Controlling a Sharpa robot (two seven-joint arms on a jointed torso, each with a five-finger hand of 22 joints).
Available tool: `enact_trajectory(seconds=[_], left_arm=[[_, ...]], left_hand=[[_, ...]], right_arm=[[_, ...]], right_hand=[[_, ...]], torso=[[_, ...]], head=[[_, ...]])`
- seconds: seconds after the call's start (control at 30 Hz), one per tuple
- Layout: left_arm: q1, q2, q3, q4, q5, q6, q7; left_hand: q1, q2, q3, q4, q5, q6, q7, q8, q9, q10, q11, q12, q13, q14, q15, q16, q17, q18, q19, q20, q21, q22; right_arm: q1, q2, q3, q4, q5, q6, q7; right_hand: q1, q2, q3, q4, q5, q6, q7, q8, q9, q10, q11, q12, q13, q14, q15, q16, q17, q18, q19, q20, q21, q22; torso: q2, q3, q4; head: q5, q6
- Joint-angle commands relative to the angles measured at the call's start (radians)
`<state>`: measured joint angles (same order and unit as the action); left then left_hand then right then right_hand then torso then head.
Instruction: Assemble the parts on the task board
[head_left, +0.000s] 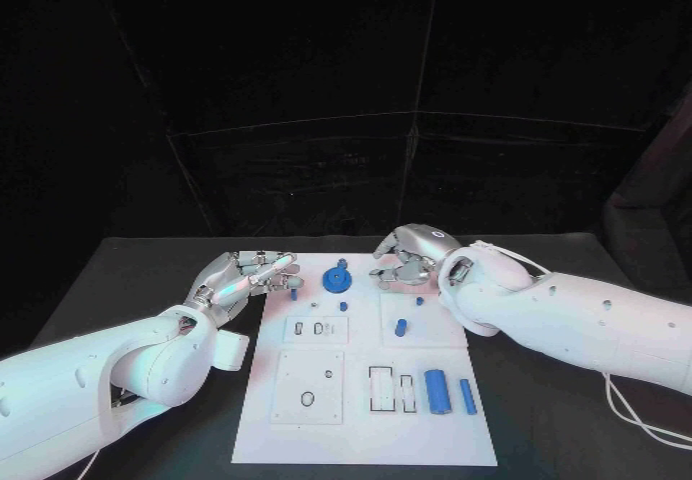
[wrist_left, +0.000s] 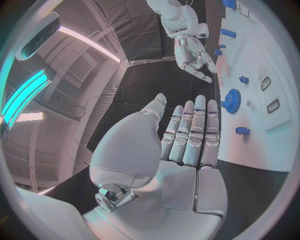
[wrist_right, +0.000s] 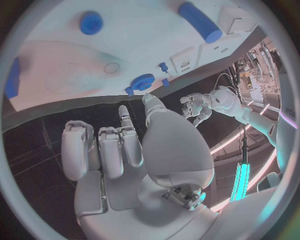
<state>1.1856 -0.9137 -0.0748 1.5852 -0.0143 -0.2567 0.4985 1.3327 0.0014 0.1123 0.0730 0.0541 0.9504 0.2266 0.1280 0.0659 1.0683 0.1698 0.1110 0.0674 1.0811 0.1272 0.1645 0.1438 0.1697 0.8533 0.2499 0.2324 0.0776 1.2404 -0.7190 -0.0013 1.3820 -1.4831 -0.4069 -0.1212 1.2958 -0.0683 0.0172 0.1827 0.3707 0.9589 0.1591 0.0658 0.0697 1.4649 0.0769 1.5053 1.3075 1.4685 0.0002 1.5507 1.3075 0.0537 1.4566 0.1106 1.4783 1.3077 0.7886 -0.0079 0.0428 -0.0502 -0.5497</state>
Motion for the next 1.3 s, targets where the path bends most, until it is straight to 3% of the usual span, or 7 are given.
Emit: enact_trajectory(seconds=[0.03,0.2,0.47,0.63,0.8,1.07,1.3], left_arm=[[0.002,0.000,0.001,0.001,-0.004,0.015,0.008],[0.002,0.001,0.001,-0.006,-0.004,0.018,0.009],[0.001,0.008,0.001,-0.014,-0.004,0.023,0.009],[0.001,0.013,0.000,-0.018,-0.004,0.025,0.009],[0.001,0.017,0.000,-0.023,-0.004,0.026,0.009],[0.000,0.021,0.000,-0.032,-0.004,0.028,0.009],[0.000,0.021,0.000,-0.036,-0.004,0.028,0.009]], left_hand=[[0.004,0.010,0.000,-0.008,-0.004,0.003,0.005,-0.007,0.000,0.003,0.004,-0.005,-0.001,0.000,0.007,-0.005,0.001,0.015,0.006,0.001,-0.007,-0.001],[0.007,0.011,0.002,-0.012,-0.004,0.005,0.004,-0.007,0.000,0.006,0.003,-0.006,0.000,0.003,0.006,-0.006,0.002,0.016,0.008,0.001,-0.008,-0.002],[0.008,0.012,0.002,-0.014,-0.004,0.007,0.003,-0.007,0.000,0.007,0.002,-0.007,0.000,0.005,0.005,-0.006,0.002,0.016,0.009,0.001,-0.008,-0.003],[0.008,0.012,0.002,-0.014,-0.004,0.007,0.003,-0.007,0.000,0.007,0.002,-0.007,0.000,0.005,0.005,-0.006,0.002,0.016,0.009,0.001,-0.008,-0.003],[0.008,0.012,0.002,-0.014,-0.004,0.007,0.003,-0.007,0.000,0.008,0.002,-0.007,0.000,0.005,0.005,-0.006,0.002,0.016,0.009,0.001,-0.008,-0.003],[0.008,0.013,0.003,-0.014,-0.004,0.008,0.003,-0.007,0.000,0.008,0.002,-0.007,0.000,0.006,0.005,-0.006,0.002,0.016,0.010,0.001,-0.008,-0.003],[0.008,0.013,0.003,-0.014,-0.004,0.008,0.003,-0.007,0.000,0.008,0.002,-0.007,0.000,0.006,0.005,-0.006,0.002,0.016,0.010,0.001,-0.008,-0.003]], right_arm=[[0.002,-0.064,0.000,0.014,0.230,0.019,0.162],[0.002,-0.145,0.000,0.016,0.300,0.061,0.227],[0.002,-0.206,0.000,-0.014,0.353,0.094,0.271],[0.000,-0.205,-0.001,-0.052,0.360,0.094,0.283],[-0.011,-0.197,-0.001,-0.074,0.362,0.096,0.289],[-0.026,-0.181,-0.001,-0.098,0.363,0.112,0.294],[-0.043,-0.180,-0.001,-0.099,0.360,0.122,0.297]], right_hand=[[0.038,-0.006,0.001,-0.033,-0.028,0.011,-0.001,0.006,0.001,0.062,-0.004,-0.001,0.205,0.089,-0.003,-0.001,0.203,-0.006,0.000,-0.006,0.002,0.036],[0.075,-0.016,-0.003,-0.068,-0.059,0.022,-0.003,0.008,0.001,0.055,-0.006,-0.012,0.197,0.086,-0.006,-0.005,0.192,-0.004,-0.005,-0.009,-0.003,0.027],[0.105,-0.021,-0.011,-0.102,-0.075,0.017,-0.003,0.001,-0.002,0.047,-0.007,-0.024,0.188,0.084,-0.006,-0.010,0.181,-0.002,-0.012,-0.009,-0.009,0.017],[0.110,-0.020,-0.016,-0.111,-0.073,-0.007,-0.004,-0.005,-0.005,0.042,-0.008,-0.031,0.182,0.084,-0.006,-0.011,0.179,0.000,-0.016,-0.009,-0.013,0.009],[0.111,-0.019,-0.020,-0.115,-0.074,-0.019,-0.004,-0.005,-0.005,0.040,-0.008,-0.034,0.181,0.084,-0.006,-0.011,0.179,0.000,-0.017,-0.009,-0.014,0.007],[0.115,-0.017,-0.020,-0.119,-0.073,-0.026,-0.003,-0.005,-0.005,0.040,-0.007,-0.034,0.181,0.084,-0.005,-0.011,0.180,0.000,-0.018,-0.009,-0.014,0.006],[0.120,-0.012,-0.019,-0.124,-0.070,-0.023,-0.002,-0.001,-0.003,0.042,-0.007,-0.031,0.183,0.084,-0.005,-0.010,0.183,0.000,-0.016,-0.008,-0.013,0.009]], torso=[[-0.004,0.0014,-0.0126],[-0.007,0.0062,-0.0208],[-0.004,0.0092,-0.0211],[-0.004,0.0055,-0.0189],[-0.004,0.0067,-0.0178],[-0.005,0.0024,-0.0152],[-0.006,0.0030,-0.0202]], head=[[0.004,0.003],[0.003,0.003],[-0.009,0.005],[-0.013,0.005],[-0.013,-0.001],[-0.014,-0.009],[-0.014,-0.012]])
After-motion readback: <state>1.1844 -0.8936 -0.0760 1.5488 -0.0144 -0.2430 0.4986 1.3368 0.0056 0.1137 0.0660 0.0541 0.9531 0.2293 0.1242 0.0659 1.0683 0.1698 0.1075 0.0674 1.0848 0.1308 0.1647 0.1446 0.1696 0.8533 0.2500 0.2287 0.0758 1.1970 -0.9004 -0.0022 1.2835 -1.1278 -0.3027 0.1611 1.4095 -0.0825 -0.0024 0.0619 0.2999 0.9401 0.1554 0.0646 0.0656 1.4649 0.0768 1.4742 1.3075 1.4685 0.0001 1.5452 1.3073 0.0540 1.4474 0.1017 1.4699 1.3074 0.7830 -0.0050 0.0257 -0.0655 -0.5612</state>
